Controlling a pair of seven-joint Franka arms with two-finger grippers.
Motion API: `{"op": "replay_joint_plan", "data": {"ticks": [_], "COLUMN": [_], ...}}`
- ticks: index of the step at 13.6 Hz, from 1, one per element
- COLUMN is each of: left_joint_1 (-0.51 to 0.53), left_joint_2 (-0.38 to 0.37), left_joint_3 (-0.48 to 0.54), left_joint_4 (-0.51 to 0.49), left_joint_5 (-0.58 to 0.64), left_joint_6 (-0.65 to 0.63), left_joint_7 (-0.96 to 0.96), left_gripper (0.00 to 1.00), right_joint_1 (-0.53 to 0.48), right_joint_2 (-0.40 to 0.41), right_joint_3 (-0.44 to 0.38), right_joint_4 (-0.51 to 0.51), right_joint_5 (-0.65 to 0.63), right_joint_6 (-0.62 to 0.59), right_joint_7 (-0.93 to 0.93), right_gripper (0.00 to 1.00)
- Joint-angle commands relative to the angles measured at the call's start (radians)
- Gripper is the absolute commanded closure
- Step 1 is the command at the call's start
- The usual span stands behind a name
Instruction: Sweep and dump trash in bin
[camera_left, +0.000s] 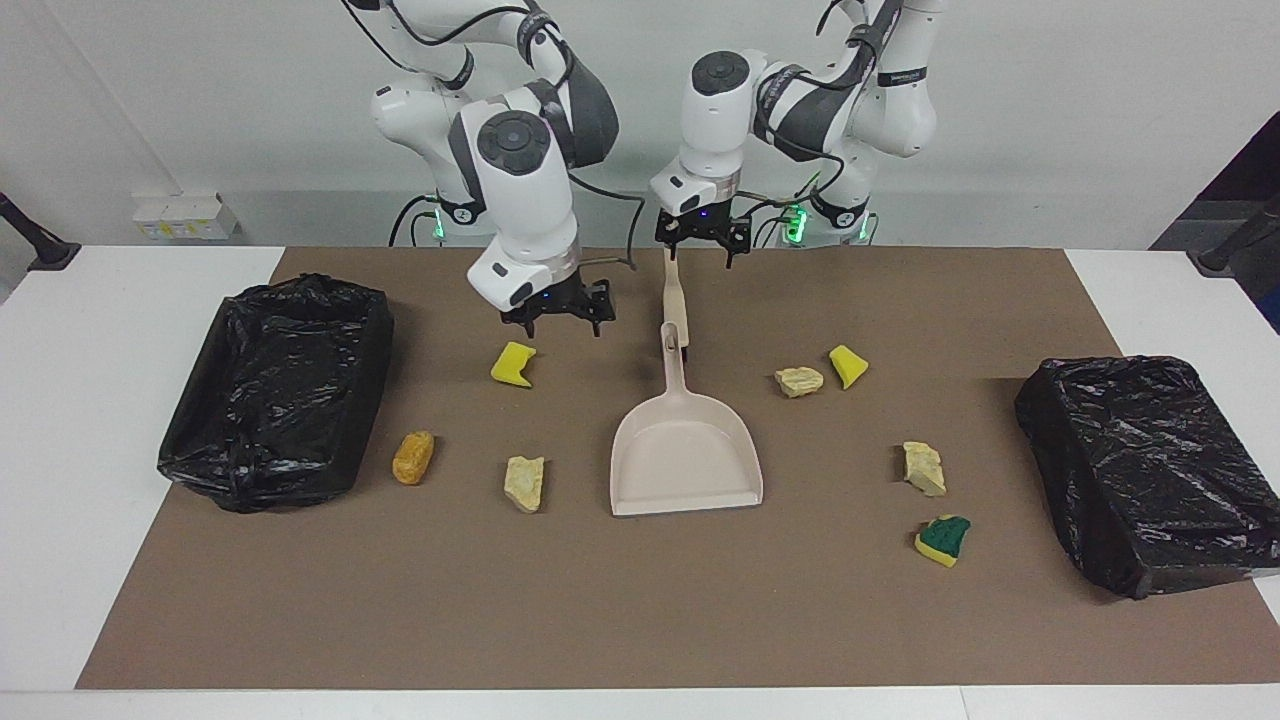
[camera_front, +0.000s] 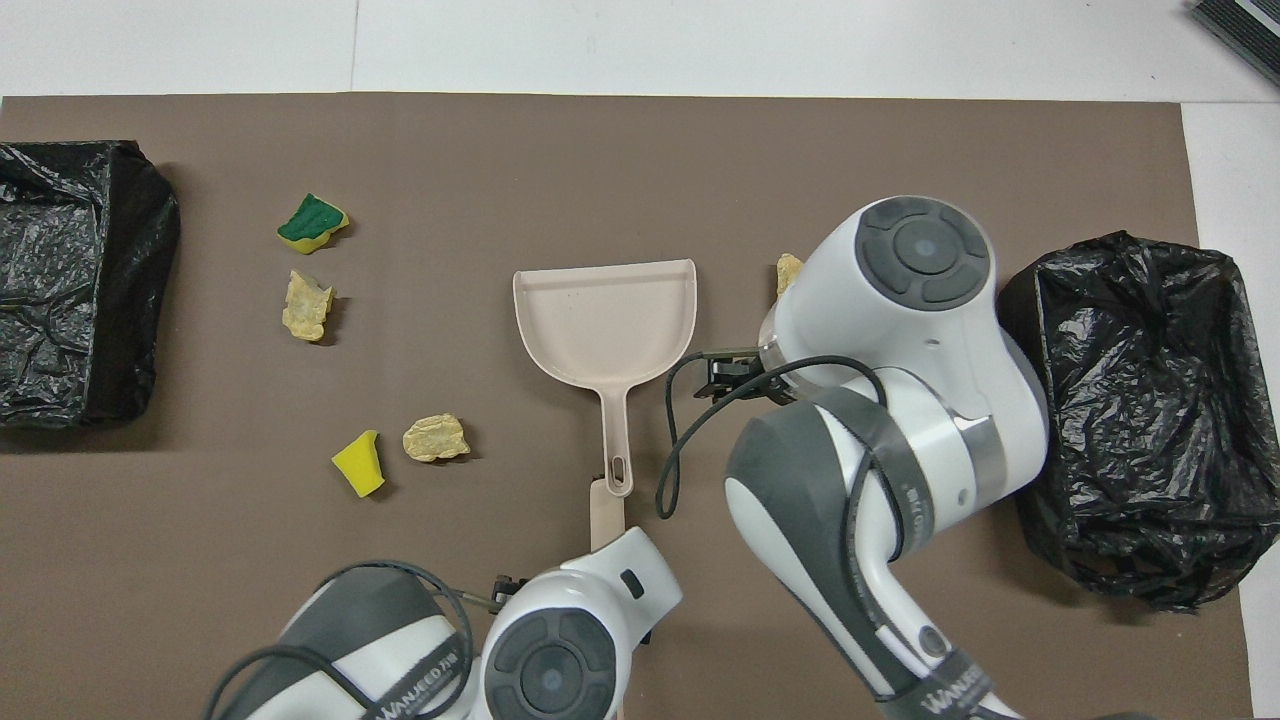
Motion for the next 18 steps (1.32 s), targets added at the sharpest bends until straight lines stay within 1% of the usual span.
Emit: {"op": "replay_joint_plan", "data": {"ticks": [1, 4, 6, 7, 9, 12, 14, 15, 16, 17, 18], "left_joint_1": [-0.077, -0.155, -0.192, -0.203, -0.210, -0.207, -0.198, -0.197, -0.197, -0.197, -0.198], "left_joint_2": [-0.032, -0.031, -0.022, -0.026, -0.025, -0.020, -0.020, -0.021, -0.021, -0.021, -0.023], "left_joint_3": [0.018, 0.016, 0.016, 0.015, 0.016, 0.016, 0.018, 0.018, 0.018, 0.018, 0.016], "left_joint_4": [-0.074, -0.119, -0.151, -0.176, -0.196, -0.200, -0.208, -0.216, -0.220, -0.222, -0.222], "left_joint_5": [-0.003, -0.003, -0.006, -0.006, -0.006, -0.006, -0.006, -0.006, -0.006, -0.006, -0.006], "left_joint_6": [0.051, 0.091, 0.127, 0.161, 0.186, 0.203, 0.213, 0.221, 0.224, 0.224, 0.224], "left_joint_7": [-0.111, -0.224, -0.254, -0.273, -0.281, -0.276, -0.270, -0.268, -0.265, -0.264, -0.259], "left_gripper": [0.00, 0.00, 0.00, 0.00, 0.00, 0.00, 0.14, 0.27, 0.37, 0.43, 0.45], "right_joint_1": [0.041, 0.082, 0.093, 0.102, 0.133, 0.140, 0.143, 0.163, 0.177, 0.179, 0.182], "right_joint_2": [0.042, 0.085, 0.103, 0.112, 0.137, 0.152, 0.152, 0.154, 0.161, 0.172, 0.175], "right_joint_3": [-0.002, -0.002, -0.002, -0.002, -0.002, -0.002, -0.001, -0.001, -0.001, -0.001, -0.001], "right_joint_4": [0.021, 0.027, 0.028, 0.028, 0.021, 0.022, 0.022, 0.024, 0.024, 0.024, 0.022], "right_joint_5": [0.029, 0.032, 0.044, 0.046, 0.044, 0.046, 0.046, 0.059, 0.075, 0.072, 0.067], "right_joint_6": [0.037, 0.107, 0.129, 0.131, 0.199, 0.218, 0.232, 0.244, 0.272, 0.281, 0.279], "right_joint_7": [0.090, 0.154, 0.171, 0.173, 0.197, 0.200, 0.206, 0.217, 0.219, 0.219, 0.216], "right_gripper": [0.00, 0.00, 0.00, 0.00, 0.00, 0.00, 0.00, 0.00, 0.00, 0.00, 0.00]}}
